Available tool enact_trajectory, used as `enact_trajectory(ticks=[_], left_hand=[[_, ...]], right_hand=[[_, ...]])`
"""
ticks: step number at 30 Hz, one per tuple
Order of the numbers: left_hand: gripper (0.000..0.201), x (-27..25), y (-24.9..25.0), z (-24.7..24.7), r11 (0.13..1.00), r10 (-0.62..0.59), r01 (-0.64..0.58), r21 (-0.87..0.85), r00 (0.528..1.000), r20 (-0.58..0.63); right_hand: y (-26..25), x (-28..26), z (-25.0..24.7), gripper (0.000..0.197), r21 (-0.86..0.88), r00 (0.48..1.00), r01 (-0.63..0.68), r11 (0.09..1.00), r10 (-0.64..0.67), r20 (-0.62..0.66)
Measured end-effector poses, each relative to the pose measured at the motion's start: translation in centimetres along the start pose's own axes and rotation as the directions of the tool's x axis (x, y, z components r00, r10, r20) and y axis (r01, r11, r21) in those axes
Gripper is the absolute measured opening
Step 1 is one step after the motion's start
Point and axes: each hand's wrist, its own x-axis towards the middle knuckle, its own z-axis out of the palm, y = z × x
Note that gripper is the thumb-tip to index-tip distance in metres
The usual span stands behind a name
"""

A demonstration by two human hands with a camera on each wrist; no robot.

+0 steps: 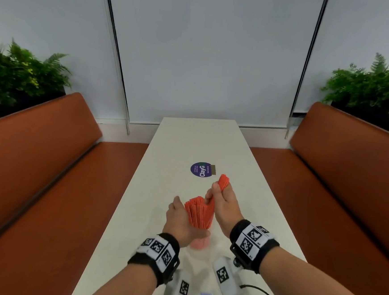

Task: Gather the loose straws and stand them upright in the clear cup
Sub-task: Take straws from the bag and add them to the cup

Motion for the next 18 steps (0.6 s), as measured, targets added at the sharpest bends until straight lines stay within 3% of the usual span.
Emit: enact_trajectory(ticks=[3, 6, 9, 11, 12, 14, 16, 17, 18], left_hand=[[0.143, 1.9, 0.2, 0.9, 0.999, -0.016, 0.017, -0.049, 1.000, 0.022], [0.137, 3.2, -0.8, 2.4, 0.987, 0.077, -0.079, -0.138, 0.997, -0.020], [0.111, 3.8, -1.7, 3.4, 0.977, 0.117, -0.128, -0.170, 0.990, -0.072], [0.065, 3.6, -1.5, 3.5, 0.966, 0.195, -0.198, -0.164, 0.980, -0.037], [0.045, 3.3, -0.7, 3.5, 0.944, 0.210, -0.199, -0.263, 0.978, 0.016], [0.053, 3.2, -0.9, 3.3, 0.830, 0.177, -0.116, -0.545, 0.982, 0.061], [0.055, 3.0, -0.4, 3.4, 0.631, 0.123, 0.056, -0.774, 0.978, 0.170], [0.045, 2.9, -0.2, 3.6, 0.627, 0.073, 0.098, -0.773, 0.980, 0.183], [0.040, 2.6, -0.5, 3.6, 0.757, 0.074, 0.005, -0.653, 0.993, 0.093]], right_hand=[[1.0, 0.8, 0.7, 0.013, -0.105, 0.996, 0.046, 0.993, -0.038, 0.075], [2.5, 1.1, 1.1, 0.008, -0.136, 0.988, 0.034, 0.990, -0.012, 0.153], [4.2, 1.3, 0.9, 0.016, -0.200, 0.982, 0.013, 0.980, 0.026, 0.189], [4.6, 1.3, 0.8, 0.032, -0.227, 0.970, 0.057, 0.972, 0.000, 0.244], [4.7, 1.3, 0.8, 0.040, -0.248, 0.959, 0.093, 0.964, -0.020, 0.281], [4.4, 1.2, 0.8, 0.048, -0.317, 0.932, 0.166, 0.934, -0.044, 0.360], [4.1, 1.4, 0.5, 0.044, -0.431, 0.908, 0.286, 0.856, -0.098, 0.408], [4.1, 1.5, 0.2, 0.040, -0.513, 0.894, 0.379, 0.770, -0.160, 0.420], [4.2, 1.7, -0.2, 0.040, -0.596, 0.870, 0.465, 0.654, -0.215, 0.443]])
